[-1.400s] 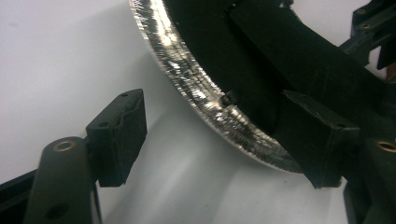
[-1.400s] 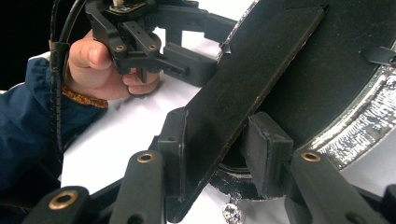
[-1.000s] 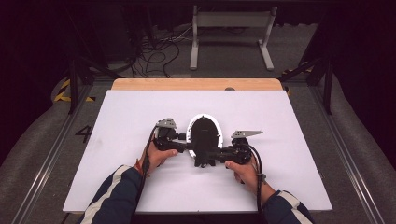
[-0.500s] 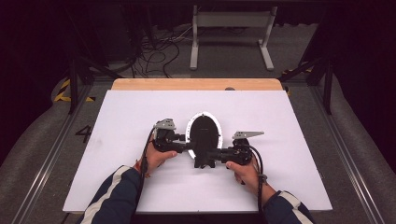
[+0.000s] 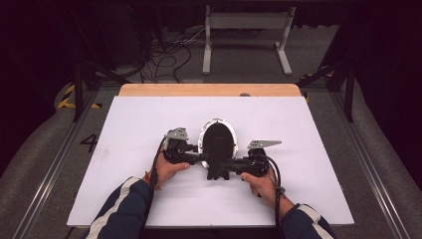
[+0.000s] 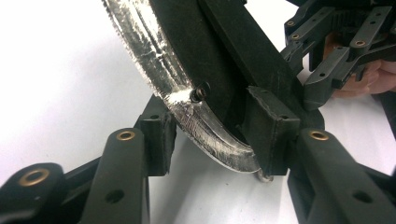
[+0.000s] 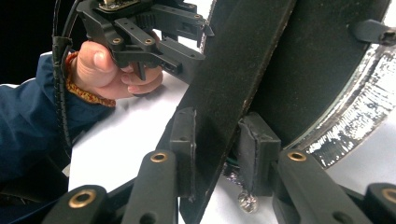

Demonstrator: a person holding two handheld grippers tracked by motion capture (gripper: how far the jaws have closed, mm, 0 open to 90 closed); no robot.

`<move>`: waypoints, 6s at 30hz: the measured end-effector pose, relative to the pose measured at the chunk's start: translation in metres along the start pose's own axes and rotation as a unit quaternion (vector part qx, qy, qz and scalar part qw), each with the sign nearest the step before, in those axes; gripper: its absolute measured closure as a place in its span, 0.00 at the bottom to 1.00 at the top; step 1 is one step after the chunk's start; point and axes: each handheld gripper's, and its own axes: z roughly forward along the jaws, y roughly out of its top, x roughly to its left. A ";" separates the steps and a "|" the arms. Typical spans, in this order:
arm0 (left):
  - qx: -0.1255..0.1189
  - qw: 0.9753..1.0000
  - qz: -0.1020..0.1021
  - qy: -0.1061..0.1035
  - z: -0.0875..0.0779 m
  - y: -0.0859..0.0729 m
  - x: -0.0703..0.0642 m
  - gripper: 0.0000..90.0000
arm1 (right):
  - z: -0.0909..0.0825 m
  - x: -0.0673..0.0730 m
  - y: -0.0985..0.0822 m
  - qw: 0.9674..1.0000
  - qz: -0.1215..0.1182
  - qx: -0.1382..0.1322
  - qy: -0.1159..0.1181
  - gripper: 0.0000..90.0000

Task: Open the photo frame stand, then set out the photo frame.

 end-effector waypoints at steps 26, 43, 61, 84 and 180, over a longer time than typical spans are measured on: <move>-0.016 0.997 0.068 0.043 -0.002 0.004 -0.019 0.70 | -0.010 0.006 0.006 1.000 -0.016 -0.004 -0.008 0.83; -0.021 0.990 0.108 0.088 -0.001 0.010 -0.029 0.78 | -0.012 0.006 0.010 0.999 -0.025 -0.010 -0.020 0.85; -0.018 0.982 0.134 0.129 -0.001 0.012 -0.031 0.79 | -0.014 0.010 0.014 0.999 -0.035 -0.009 -0.020 0.85; -0.018 0.972 0.150 0.180 0.002 0.010 -0.030 0.78 | -0.007 0.013 0.014 0.998 -0.045 0.002 -0.041 0.84; 0.046 0.972 0.150 0.173 0.011 0.001 -0.022 0.79 | 0.039 0.101 -0.010 0.961 -0.218 0.029 -0.166 1.00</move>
